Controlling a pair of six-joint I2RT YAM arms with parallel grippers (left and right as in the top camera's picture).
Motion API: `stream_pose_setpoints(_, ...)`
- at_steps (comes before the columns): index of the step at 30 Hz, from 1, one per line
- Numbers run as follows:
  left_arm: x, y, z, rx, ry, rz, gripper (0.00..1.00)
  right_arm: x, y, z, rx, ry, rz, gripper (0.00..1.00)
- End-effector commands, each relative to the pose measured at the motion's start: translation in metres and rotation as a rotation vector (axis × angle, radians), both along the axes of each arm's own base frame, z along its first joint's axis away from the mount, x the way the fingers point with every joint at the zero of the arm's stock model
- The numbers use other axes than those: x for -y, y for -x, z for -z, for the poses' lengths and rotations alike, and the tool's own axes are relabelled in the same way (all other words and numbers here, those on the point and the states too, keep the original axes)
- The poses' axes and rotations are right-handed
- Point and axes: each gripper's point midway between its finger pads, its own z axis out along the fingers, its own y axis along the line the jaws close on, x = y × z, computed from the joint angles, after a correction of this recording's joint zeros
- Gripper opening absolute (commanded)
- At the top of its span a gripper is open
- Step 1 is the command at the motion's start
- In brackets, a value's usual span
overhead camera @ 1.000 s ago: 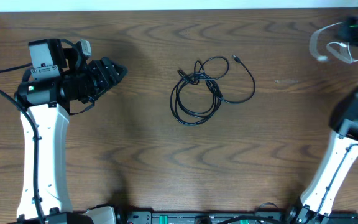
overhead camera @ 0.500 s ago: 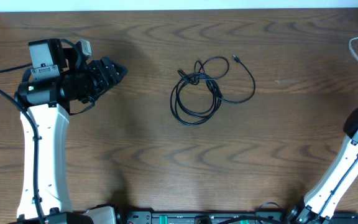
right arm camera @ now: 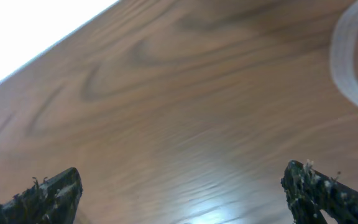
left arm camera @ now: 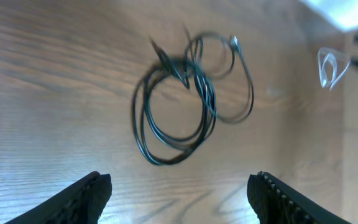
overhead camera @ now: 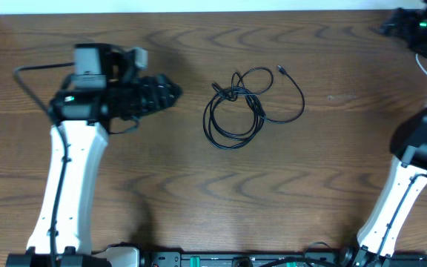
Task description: Untangle cables
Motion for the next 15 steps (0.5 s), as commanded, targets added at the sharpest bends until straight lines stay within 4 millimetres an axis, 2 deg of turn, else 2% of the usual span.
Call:
stream_pose_setpoints(1,0.015,-0.002,0.028,-0.04,-0.094,0.052,0.76,-0.054,-0.003,-0.009,0.017,-0.004,-0.166,0.99)
stream_pose_setpoints(5,0.034,-0.011,0.043,-0.062,-0.085,0.076,0.76,-0.087,-0.003,-0.008,0.001,-0.009,-0.225,0.99)
stream_pose_setpoints(8,0.051,-0.024,0.054,-0.065,-0.06,0.067,0.76,-0.105,-0.002,-0.006,-0.008,-0.01,-0.255,0.99)
stream_pose_setpoints(15,0.097,-0.068,0.085,-0.062,0.037,-0.025,0.76,-0.119,0.001,-0.001,-0.038,0.031,-0.272,0.99)
